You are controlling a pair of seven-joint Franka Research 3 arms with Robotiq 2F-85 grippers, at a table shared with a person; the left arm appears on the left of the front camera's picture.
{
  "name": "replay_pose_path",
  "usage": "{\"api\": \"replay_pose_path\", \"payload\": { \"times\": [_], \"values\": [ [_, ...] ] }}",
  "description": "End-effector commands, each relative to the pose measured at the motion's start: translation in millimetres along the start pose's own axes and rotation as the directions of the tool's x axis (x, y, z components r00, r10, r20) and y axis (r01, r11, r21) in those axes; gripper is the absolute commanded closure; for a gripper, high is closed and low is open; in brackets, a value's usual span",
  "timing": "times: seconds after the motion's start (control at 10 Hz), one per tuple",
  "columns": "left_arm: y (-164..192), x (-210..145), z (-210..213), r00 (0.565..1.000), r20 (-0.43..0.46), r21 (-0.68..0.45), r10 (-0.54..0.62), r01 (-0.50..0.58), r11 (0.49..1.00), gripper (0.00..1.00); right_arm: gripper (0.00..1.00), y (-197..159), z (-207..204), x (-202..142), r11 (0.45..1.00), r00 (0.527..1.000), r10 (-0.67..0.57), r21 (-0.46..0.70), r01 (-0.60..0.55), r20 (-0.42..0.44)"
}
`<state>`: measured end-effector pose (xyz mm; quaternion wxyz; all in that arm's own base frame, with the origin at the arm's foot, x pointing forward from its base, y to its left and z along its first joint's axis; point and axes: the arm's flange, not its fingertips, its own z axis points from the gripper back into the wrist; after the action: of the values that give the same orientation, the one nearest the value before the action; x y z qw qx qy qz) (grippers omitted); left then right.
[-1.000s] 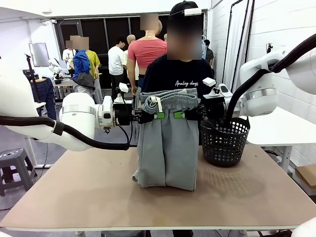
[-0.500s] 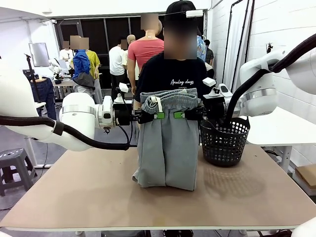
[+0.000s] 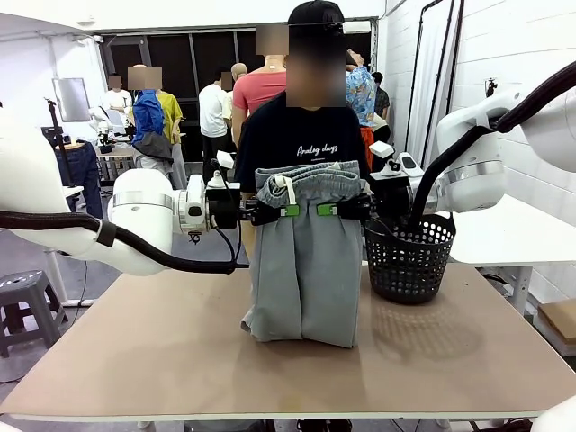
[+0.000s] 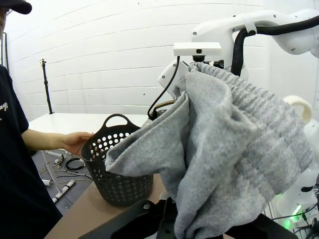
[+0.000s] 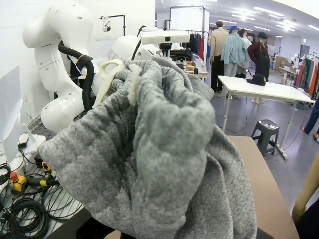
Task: Fold the training pants.
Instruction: Fold the Training pants in half.
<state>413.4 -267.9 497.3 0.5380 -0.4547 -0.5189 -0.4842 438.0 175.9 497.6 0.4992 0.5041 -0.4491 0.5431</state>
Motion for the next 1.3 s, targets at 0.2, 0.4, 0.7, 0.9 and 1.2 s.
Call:
{"api": "replay_pose_path", "payload": {
  "times": [0.2, 0.4, 0.7, 0.9, 1.2],
  "values": [
    [-9.2, 20.1, 29.1, 0.998, 0.048, 0.032, -0.030, 0.029, 0.999, 1.00, 1.00, -3.8, -10.7, 21.0, 0.997, 0.998, -0.055, 0.046, 0.055, 0.006],
    [-17.6, 37.3, 42.3, 0.997, 0.050, 0.041, -0.056, 0.054, 0.998, 1.00, 1.00, -2.5, -20.7, 40.8, 0.993, 0.997, -0.072, 0.092, 0.072, 0.000],
    [-40.7, 47.0, 44.8, 0.999, 0.025, 0.015, -0.032, 0.032, 0.999, 1.00, 1.00, 15.9, -40.9, 69.7, 0.983, 0.995, -0.088, 0.159, 0.093, -0.038],
    [-31.6, 45.3, 41.6, 0.997, 0.035, 0.035, -0.063, 0.062, 0.997, 1.00, 1.00, 11.3, -37.6, 57.1, 0.989, 0.998, -0.070, 0.127, 0.070, -0.004],
    [-38.2, 44.2, 44.2, 0.998, 0.029, 0.036, -0.052, 0.051, 0.998, 1.00, 1.00, 15.6, -39.3, 59.4, 0.987, 0.997, -0.077, 0.136, 0.080, -0.024]
  ]
}}
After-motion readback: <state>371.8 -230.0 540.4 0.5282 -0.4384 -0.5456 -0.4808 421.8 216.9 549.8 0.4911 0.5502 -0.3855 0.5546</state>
